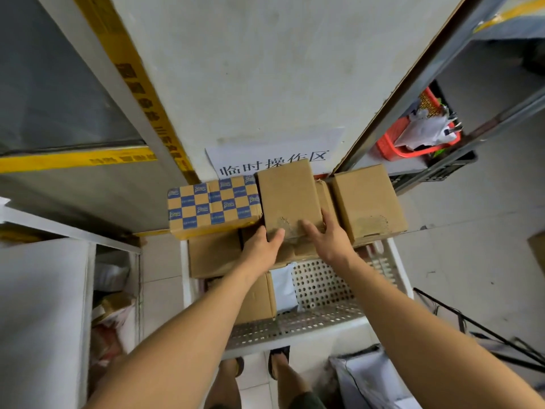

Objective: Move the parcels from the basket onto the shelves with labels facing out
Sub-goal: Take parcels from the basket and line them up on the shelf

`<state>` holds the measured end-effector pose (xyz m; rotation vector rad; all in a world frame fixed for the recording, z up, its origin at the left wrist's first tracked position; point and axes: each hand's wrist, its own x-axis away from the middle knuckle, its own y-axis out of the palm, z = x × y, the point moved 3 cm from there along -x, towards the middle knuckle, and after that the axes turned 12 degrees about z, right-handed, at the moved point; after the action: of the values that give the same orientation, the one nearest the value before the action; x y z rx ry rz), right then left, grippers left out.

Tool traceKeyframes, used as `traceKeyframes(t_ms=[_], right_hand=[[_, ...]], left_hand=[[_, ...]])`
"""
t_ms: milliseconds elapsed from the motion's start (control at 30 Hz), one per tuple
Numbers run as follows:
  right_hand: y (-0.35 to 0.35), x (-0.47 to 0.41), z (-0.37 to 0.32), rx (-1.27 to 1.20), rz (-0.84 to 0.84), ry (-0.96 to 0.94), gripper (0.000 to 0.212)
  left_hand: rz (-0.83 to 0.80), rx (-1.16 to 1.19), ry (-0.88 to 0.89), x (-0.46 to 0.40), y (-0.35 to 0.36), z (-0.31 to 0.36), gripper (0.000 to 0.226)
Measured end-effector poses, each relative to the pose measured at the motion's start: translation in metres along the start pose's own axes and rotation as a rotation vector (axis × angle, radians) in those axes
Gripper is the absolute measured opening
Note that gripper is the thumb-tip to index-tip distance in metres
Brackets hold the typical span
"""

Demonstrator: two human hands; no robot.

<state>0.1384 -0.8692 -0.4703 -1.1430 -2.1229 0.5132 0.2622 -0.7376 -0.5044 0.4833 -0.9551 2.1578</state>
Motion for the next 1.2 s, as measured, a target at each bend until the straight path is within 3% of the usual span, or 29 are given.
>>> traceKeyframes(t_ms=[100,167,300,433,600,667,767,833,900,1000,1100,1200], right_hand=[[-0.002,0.006,0.0,-0.055,0.002,-0.015,0.053],[-0.006,0.014,0.002,-0.105,0.0,-0.021,0.036],[-0.019,0.035,0.015,-0.329,-0.025,0.026,0.048],[-0.038,0.055,0.009,-0.53,-0.127,0.095,0.045],[-0.06,0.067,-0.025,-0.571,-0.25,0.06,0.041],[-0.064,0.072,-0.042,-0.514,-0.254,0.0,0.044],[-0.067,0.081,-0.068,-0.17,0.009,-0.22,0.057],[-0.066,0.096,-0.088,-0.146,0.119,-0.32,0.055],[-0.057,0.116,-0.108,-0.314,0.01,-0.29,0.046],[-0.032,0.137,-0.133,-0.663,-0.32,-0.081,0.026],[-0.015,0.138,-0.14,-0.797,-0.391,-0.008,0.037],[-0.014,0.135,-0.147,-0.837,-0.405,-0.052,0.033]], left_hand=[[0.016,0.034,0.031,0.006,0.001,0.002,0.05],[0.041,0.058,0.066,0.011,-0.001,0.004,0.042],[0.073,0.138,0.11,0.028,-0.013,0.008,0.05],[0.091,0.262,0.151,0.053,-0.035,0.018,0.055],[0.023,0.458,0.09,0.083,-0.062,0.031,0.117],[0.056,0.464,0.113,0.094,-0.079,0.039,0.122],[0.292,0.297,0.207,0.103,-0.106,0.046,0.121],[0.453,0.105,0.336,0.116,-0.122,0.051,0.119],[0.586,-0.078,0.472,0.13,-0.131,0.055,0.121],[0.698,-0.317,0.641,0.141,-0.134,0.053,0.125],[0.686,-0.454,0.746,0.146,-0.13,0.042,0.128],[0.62,-0.452,0.791,0.156,-0.128,0.032,0.117]])
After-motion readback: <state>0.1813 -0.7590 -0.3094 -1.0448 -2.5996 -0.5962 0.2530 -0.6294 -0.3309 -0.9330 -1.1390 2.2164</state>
